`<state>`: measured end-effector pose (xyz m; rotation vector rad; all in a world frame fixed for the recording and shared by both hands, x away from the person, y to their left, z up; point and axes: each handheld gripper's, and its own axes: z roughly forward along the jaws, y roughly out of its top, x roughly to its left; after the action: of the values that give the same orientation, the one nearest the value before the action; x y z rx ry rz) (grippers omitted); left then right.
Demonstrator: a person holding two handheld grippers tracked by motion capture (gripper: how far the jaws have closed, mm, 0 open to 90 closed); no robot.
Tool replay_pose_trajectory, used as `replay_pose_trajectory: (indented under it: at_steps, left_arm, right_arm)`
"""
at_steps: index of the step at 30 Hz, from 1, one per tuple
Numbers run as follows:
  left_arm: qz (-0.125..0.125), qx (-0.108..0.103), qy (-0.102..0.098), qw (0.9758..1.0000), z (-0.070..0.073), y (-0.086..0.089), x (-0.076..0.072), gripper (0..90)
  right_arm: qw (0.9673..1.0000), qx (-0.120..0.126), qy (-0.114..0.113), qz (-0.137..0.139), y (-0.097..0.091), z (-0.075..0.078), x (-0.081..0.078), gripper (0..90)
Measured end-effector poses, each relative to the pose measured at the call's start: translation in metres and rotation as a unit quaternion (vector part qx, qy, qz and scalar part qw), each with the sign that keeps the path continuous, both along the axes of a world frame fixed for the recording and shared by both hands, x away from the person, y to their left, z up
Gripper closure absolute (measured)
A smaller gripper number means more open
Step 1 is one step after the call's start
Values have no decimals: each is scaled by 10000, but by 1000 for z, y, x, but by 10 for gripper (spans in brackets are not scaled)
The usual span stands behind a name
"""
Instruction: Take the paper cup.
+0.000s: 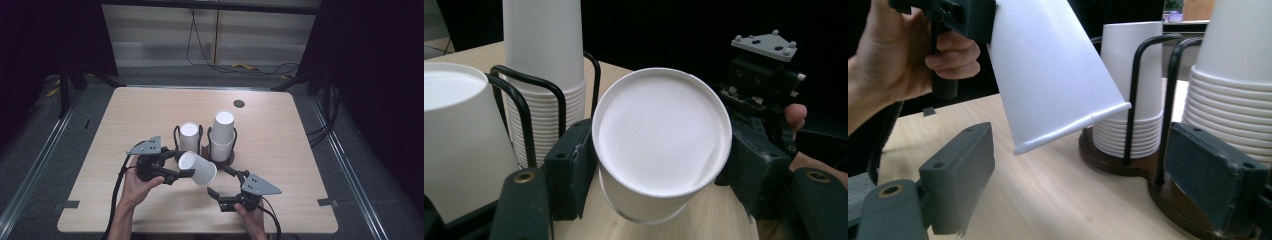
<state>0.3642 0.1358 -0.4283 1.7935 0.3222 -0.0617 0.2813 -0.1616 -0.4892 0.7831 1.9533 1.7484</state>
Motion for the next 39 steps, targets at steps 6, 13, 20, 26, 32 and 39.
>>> replay_pose_trajectory:
  at_steps: [6,13,20,26,32,39]
  left_arm:
    - [-97,66,107,9999,-9,-2,-4,343]
    - [-226,-29,158,9996,-13,-6,-10,343]
    - [-352,39,166,9992,-13,-13,-14,343]
    - [-451,-6,221,9987,-15,-16,-13,343]
    - [-455,1,254,9986,-17,-16,-10,343]
    - [-419,32,248,9988,-17,-16,-10,339]
  right_arm:
    - [9998,99,74,160,3,-2,4,127]
    - [9988,21,-5,484,9,-4,7,128]
    - [9977,-69,-7,673,17,-6,10,136]
    - [9966,-115,-3,816,23,-7,12,154]
    - [9965,-214,53,812,25,-9,12,221]
    - [9960,-292,89,841,26,-10,13,247]
